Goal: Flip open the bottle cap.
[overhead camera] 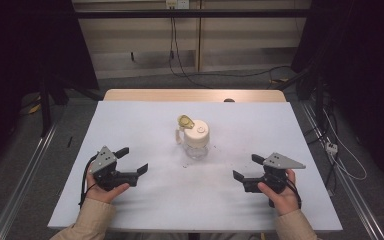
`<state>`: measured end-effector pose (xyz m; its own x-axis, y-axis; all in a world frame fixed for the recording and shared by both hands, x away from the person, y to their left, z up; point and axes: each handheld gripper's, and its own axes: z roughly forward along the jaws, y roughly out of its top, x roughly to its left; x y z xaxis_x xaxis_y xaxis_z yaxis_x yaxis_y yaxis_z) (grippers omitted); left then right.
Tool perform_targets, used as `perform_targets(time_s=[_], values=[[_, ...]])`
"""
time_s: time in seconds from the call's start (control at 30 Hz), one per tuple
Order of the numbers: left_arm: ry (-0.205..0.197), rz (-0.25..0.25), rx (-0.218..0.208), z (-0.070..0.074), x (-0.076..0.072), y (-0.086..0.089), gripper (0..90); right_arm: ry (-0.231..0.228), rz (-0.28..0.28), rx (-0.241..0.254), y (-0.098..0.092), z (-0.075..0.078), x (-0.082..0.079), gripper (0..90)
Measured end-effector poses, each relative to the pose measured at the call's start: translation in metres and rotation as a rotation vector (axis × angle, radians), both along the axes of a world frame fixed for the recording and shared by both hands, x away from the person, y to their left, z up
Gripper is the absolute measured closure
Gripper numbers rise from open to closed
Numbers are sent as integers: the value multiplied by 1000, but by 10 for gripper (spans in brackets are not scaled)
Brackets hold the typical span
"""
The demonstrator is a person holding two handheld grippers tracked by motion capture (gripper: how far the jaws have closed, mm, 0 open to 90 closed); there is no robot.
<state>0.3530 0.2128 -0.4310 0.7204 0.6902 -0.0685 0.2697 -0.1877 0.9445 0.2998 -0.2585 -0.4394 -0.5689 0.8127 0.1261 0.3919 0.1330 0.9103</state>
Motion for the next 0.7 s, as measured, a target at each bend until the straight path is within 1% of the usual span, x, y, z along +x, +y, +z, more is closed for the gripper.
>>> perform_targets(time_s=[0.03, 0.07, 0.13, 0.17, 0.2, 0.33, 0.4, 0.5, 0.53, 0.7], values=[[-3, 2, 0, 0, 0, 1, 75, -2, 0, -5, -2, -1, -2, 62], [2, 3, 1, -1, 0, 3, 75, -2, 2, -10, -4, -2, -4, 62], [5, 5, 0, -2, -1, 5, 75, 1, 0, -9, -7, -3, -7, 62], [4, 5, 9, -2, 0, 6, 75, 3, -3, -11, -9, -4, -9, 62], [7, 11, 3, -3, -1, 7, 75, 1, -6, -13, -11, -5, -11, 62], [5, 11, 5, -3, -1, 13, 76, -8, -27, -11, -16, -7, -18, 63], [8, 23, 4, -3, -2, 17, 76, -14, -36, -9, -19, -7, -19, 63], [9, 27, 2, -3, -2, 20, 76, -17, -39, -17, -20, -7, -19, 63], [9, 28, 8, -4, -2, 21, 76, -15, -39, -20, -20, -8, -19, 63], [22, 27, 8, -5, -2, 23, 76, -16, -34, -29, -19, -9, -20, 63]])
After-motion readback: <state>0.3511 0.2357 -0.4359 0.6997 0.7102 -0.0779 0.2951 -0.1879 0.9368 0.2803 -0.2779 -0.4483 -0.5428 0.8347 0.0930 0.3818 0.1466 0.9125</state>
